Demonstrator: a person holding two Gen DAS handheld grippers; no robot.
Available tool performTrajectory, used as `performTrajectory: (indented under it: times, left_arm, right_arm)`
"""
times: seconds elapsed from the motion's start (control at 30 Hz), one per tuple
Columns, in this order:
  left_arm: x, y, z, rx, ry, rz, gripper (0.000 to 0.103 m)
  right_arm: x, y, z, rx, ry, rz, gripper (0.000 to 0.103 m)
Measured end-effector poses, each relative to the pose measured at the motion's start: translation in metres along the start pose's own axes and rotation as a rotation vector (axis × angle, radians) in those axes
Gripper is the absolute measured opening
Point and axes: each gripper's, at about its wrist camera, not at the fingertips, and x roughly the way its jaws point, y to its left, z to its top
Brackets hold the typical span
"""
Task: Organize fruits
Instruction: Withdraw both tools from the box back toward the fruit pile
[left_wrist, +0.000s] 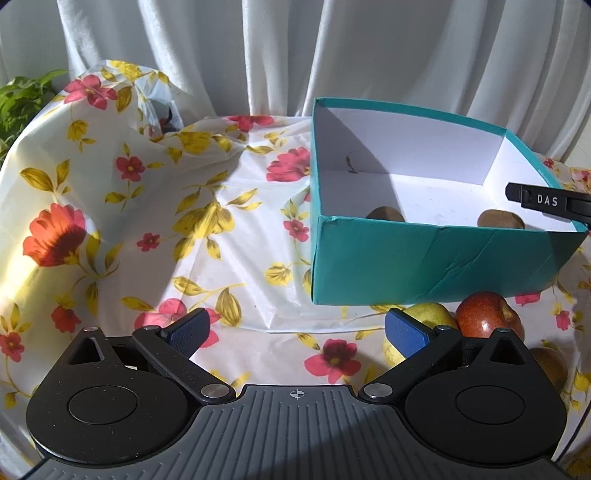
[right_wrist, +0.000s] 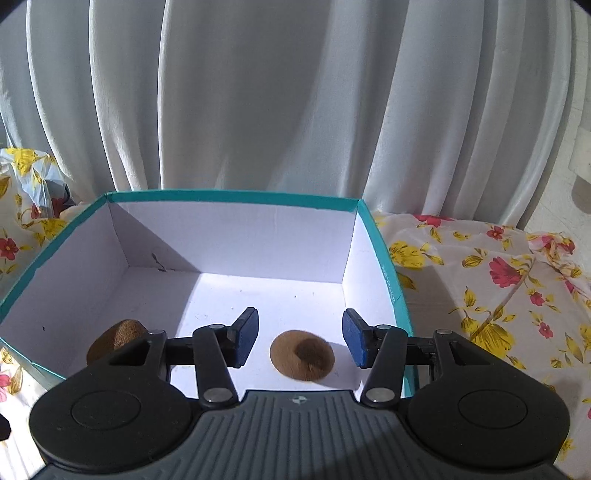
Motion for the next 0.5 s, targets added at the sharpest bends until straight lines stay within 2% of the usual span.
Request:
performTrajectory:
  times: [0.03, 0.07, 0.1, 0.13, 0.3, 0.37, 0.47, 0.5]
  left_arm:
    - [0.0, -0.002, -0.001, 0.008, -0.001, -0.009, 0.103]
    - [-0.001, -0.003, -0.002, 0.017, -0.003, -0.021, 0.103]
    - [-0.003, -0.005, -0.004, 0.027, -0.007, -0.036, 0.103]
    - [-0.004, -0.007, -0.006, 0.037, -0.011, -0.051, 0.103]
    - [-0.009, -0.016, -0.018, 0.074, -0.013, -0.134, 0.103]
    - [-0.014, -0.02, -0.024, 0.087, -0.021, -0.17, 0.103]
    - [-0.023, -0.026, -0.036, 0.138, -0.052, -0.204, 0.103]
    - [-0.027, -0.029, -0.042, 0.163, -0.068, -0.205, 0.103]
  right_arm:
    - [-0.007, -0.002, 0.001, 0.01, -0.017, 0.008, 0.064]
    - [-0.017, -0.004, 0.002, 0.026, -0.042, 0.017, 0.083]
    - [-0.029, -0.006, 0.003, 0.042, -0.075, 0.024, 0.098]
    - [-0.041, -0.007, 0.002, 0.052, -0.11, 0.031, 0.101]
    - [-0.096, -0.011, -0.013, 0.043, -0.238, 0.055, 0.103]
    - [-0.119, -0.012, -0.022, 0.015, -0.327, 0.048, 0.103]
    - [-0.15, -0.006, -0.041, -0.054, -0.52, -0.036, 0.103]
    - [-0.154, -0.004, -0.047, -0.073, -0.553, -0.055, 0.103]
